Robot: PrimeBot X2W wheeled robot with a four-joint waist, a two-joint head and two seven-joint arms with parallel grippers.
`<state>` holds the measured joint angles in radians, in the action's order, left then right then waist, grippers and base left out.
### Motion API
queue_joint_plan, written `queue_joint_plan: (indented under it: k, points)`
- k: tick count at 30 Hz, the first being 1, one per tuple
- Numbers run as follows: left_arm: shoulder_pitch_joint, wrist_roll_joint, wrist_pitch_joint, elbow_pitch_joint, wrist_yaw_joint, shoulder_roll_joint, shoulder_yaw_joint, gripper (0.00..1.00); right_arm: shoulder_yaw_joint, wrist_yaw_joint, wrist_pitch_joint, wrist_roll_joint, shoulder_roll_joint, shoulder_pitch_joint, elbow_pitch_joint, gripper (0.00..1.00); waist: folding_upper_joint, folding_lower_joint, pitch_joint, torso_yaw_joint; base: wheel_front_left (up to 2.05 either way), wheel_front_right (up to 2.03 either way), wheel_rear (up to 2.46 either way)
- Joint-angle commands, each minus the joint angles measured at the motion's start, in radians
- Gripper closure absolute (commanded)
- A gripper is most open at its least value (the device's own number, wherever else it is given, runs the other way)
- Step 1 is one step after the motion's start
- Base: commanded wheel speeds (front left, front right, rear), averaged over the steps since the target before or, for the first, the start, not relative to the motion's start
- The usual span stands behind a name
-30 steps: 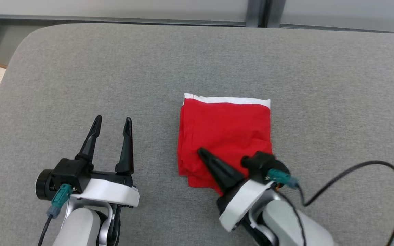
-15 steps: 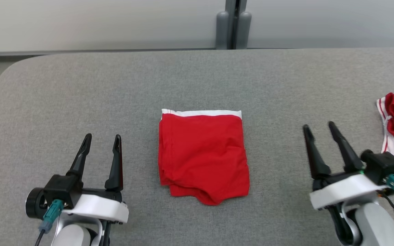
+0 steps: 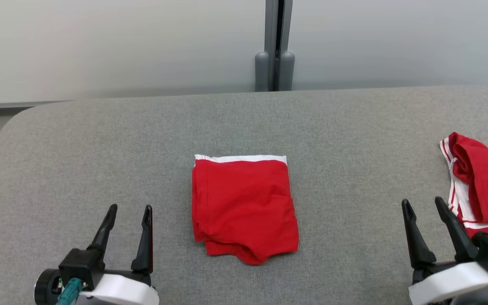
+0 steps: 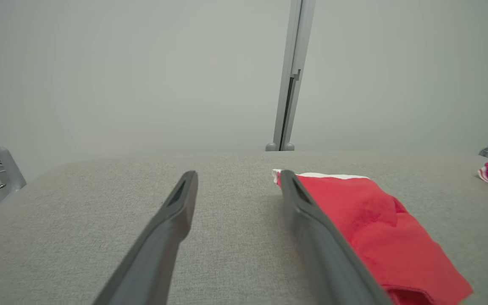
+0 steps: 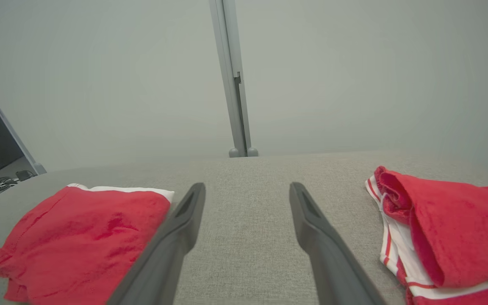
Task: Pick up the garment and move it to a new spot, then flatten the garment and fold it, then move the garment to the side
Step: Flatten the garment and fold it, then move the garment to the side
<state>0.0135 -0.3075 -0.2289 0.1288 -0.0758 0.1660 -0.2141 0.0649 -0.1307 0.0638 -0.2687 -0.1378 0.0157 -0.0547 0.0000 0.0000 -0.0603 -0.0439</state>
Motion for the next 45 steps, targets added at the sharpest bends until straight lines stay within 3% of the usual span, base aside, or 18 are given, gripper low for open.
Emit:
queue_joint_plan:
  k: [1,17,35,45]
  points:
    - [-0.016,-0.001,0.001,-0.005,-0.004,0.004,-0.003,0.0,-0.009,0.0,-0.015,0.005,0.0,0.029,0.018,0.0,0.0,0.0,0.021,-0.004,0.0,0.0,0.0]
    - [-0.116,-0.023,0.031,-0.031,-0.033,0.022,-0.001,0.0,-0.039,0.0,-0.108,0.021,0.009,0.184,0.152,0.0,0.0,0.0,0.115,-0.001,0.0,0.0,0.0]
    - [-0.135,-0.037,0.027,-0.032,-0.057,0.024,-0.001,0.0,-0.036,0.0,-0.123,0.023,0.011,0.185,0.17,0.0,0.0,0.0,0.122,0.003,0.0,0.0,0.0]
    - [-0.103,-0.035,0.02,-0.03,-0.06,0.024,-0.006,0.0,-0.042,0.0,-0.119,0.02,0.008,0.18,0.156,0.0,0.0,0.0,0.117,-0.029,0.0,0.0,0.0]
